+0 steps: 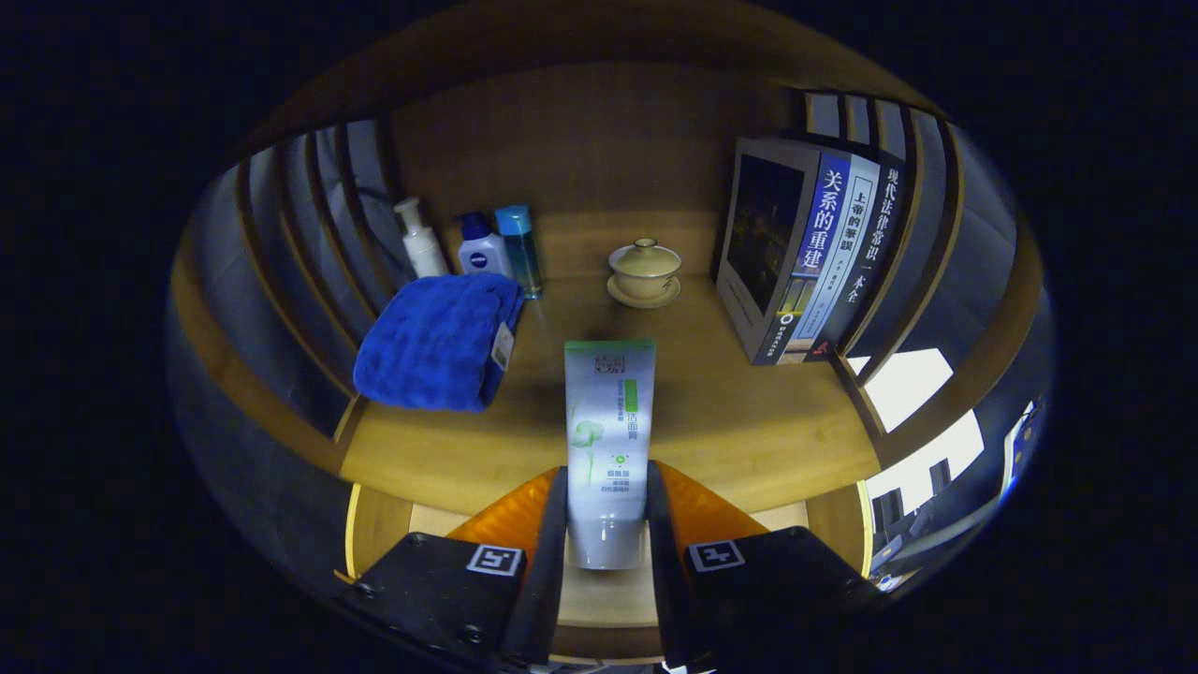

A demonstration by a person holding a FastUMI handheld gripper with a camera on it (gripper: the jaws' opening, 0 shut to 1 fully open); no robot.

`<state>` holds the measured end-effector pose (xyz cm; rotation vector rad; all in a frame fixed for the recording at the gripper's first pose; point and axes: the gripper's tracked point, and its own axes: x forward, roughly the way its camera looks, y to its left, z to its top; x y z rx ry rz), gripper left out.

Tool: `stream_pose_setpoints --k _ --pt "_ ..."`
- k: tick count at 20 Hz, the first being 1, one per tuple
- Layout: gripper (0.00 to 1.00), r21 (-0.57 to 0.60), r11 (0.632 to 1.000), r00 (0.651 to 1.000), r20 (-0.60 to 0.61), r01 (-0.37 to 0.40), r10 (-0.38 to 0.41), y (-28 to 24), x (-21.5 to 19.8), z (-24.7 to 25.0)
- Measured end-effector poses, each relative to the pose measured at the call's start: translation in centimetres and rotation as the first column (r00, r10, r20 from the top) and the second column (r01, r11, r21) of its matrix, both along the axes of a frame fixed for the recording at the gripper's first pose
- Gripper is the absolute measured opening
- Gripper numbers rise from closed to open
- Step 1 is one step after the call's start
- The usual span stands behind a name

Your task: Pull open the drawer, take out the items inside it, and place them on the countertop above the cabinet.

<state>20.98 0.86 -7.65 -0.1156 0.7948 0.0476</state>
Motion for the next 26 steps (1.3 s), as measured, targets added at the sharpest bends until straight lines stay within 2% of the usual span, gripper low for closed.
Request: stream_pose_setpoints --k 7,11,13,15,20,24,26 --pt "0.51 -0.015 1.000 1.000 0.023 0.021 -0.020 0.6 3.5 -2.7" --pt "0.58 -0.018 1.000 0.995 0.096 -0.004 0.006 1.1 4.0 -1.8" --pt "0.63 -0.018 1.000 0.992 0.124 -0.012 0.014 1.0 3.3 -1.1" --pt "0.84 -0.002 1.000 0.988 0.151 -0.029 0.029 1.2 2.2 -0.6" --pt "1.00 -0.019 0.999 0.969 0.242 -0.049 0.052 0.0 -0.6 0.8" --pt "1.00 -0.012 0.998 0.929 0.363 -0.066 0.066 -0.5 -3.3 4.0" --pt "1.00 0.040 0.997 0.917 0.396 -0.073 0.052 -0.3 -5.6 4.8"
